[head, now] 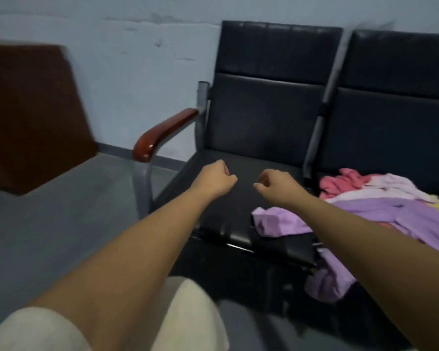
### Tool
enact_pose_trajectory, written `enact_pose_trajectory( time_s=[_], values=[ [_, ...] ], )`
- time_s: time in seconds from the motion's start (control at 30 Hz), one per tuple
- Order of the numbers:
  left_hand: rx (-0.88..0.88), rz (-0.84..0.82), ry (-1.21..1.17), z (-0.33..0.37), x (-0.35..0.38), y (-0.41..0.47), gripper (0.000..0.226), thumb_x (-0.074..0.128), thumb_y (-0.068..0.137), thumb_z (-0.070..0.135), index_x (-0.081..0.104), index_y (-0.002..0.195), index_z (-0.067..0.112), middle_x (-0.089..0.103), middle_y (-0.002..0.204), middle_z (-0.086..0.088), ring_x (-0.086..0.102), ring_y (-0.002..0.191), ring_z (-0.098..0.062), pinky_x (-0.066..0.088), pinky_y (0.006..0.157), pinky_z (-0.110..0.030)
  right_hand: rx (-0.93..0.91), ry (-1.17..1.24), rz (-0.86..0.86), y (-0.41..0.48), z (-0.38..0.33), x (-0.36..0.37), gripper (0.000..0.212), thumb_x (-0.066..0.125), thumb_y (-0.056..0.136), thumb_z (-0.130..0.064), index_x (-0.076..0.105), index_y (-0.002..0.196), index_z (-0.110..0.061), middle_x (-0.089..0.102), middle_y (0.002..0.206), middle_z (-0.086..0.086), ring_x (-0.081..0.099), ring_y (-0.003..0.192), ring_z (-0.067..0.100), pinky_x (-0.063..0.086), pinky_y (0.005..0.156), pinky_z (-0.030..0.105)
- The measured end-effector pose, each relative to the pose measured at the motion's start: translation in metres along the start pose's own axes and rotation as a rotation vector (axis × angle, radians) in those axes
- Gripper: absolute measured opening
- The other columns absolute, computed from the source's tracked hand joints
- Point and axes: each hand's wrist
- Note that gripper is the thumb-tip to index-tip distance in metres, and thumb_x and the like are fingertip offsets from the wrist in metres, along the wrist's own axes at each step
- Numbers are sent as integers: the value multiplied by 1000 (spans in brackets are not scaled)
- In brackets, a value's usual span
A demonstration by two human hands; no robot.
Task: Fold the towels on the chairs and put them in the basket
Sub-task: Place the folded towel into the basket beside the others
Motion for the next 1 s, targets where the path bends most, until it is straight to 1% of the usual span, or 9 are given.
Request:
enact_pose_trajectory(
  time_s=[0.17,0.3,0.43,0.5,0.57,0.67,0.8,0.9,1.0],
  values=[
    [100,-197,121,50,84,31,14,58,91,27,60,99,15,64,102,-3,58,86,-19,42,70,-29,113,-131,19,-8,97,0,26,57,92,-27,61,102,-4,66,105,17,61,100,35,46,78,35],
    [143,-299,212,50,141,47,13,59,89,21,63,100,15,67,103,-4,60,88,-19,44,71,-29,194,-178,1,-11,158,19,32,55,89,-22,58,116,-6,58,117,17,57,110,37,48,92,41],
    [217,-389,331,21,187,59,40,63,89,28,59,126,13,60,125,-9,56,112,-27,46,91,-33,187,-233,-36,-6,195,39,34,57,83,-16,59,116,-5,56,117,18,59,106,38,49,89,42],
    [265,-428,449,12,195,67,49,65,90,37,57,133,16,56,126,-10,53,117,-30,45,98,-37,151,-274,-20,0,203,43,31,58,80,-13,61,110,-6,59,112,17,59,104,38,50,86,42],
    [269,-427,412,10,192,73,36,65,90,31,63,124,19,60,117,-10,56,103,-26,43,84,-29,147,-327,-11,5,205,45,29,57,81,-10,60,110,-7,59,112,16,57,106,37,47,86,40],
    [249,-385,304,13,187,76,5,62,86,21,61,85,25,64,88,-2,57,78,-20,37,59,-27,145,-412,37,8,205,45,26,55,85,-9,63,109,-9,60,112,13,57,108,36,46,86,38],
    [232,-321,230,23,179,70,11,57,88,24,60,81,16,63,79,-3,60,75,-23,46,64,-33,124,-517,106,7,201,33,32,59,82,-19,63,114,-19,58,116,8,51,113,33,39,90,40],
    [209,-263,208,28,169,67,13,56,88,24,59,77,18,64,80,-4,61,76,-23,47,65,-33,230,-630,132,-5,210,15,45,66,82,-31,57,125,-23,54,124,9,46,118,33,33,96,44],
    [178,-259,280,27,167,65,12,56,88,28,56,77,23,64,87,-4,61,80,-23,48,67,-33,300,-639,170,-21,224,-2,34,54,90,-15,61,122,-18,58,120,10,49,116,33,37,97,44]
  ],
)
Point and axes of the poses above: each hand's wrist, its own y-axis towards the middle knuckle, its own x-axis out of the palm, z = x × y
